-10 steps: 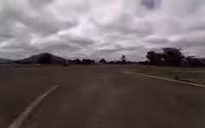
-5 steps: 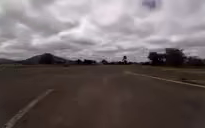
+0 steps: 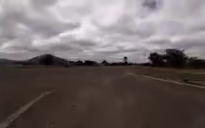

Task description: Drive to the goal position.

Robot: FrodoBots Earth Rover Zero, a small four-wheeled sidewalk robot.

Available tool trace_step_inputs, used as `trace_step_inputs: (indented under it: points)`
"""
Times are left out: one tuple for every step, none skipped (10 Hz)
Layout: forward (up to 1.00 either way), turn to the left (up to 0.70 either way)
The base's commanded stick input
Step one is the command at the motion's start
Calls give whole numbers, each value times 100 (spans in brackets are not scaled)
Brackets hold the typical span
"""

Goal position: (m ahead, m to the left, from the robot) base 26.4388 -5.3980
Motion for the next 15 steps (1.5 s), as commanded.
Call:
trace_step_inputs:
  points:
    - [60,-15]
    - [60,-15]
    - [60,-15]
    - [60,-15]
    - [60,-15]
    - [60,-15]
    - [60,-9]
    - [60,-1]
    - [60,0]
    - [60,0]
    - [60,0]
    - [60,0]
    - [60,0]
    - [60,0]
    - [60,0]
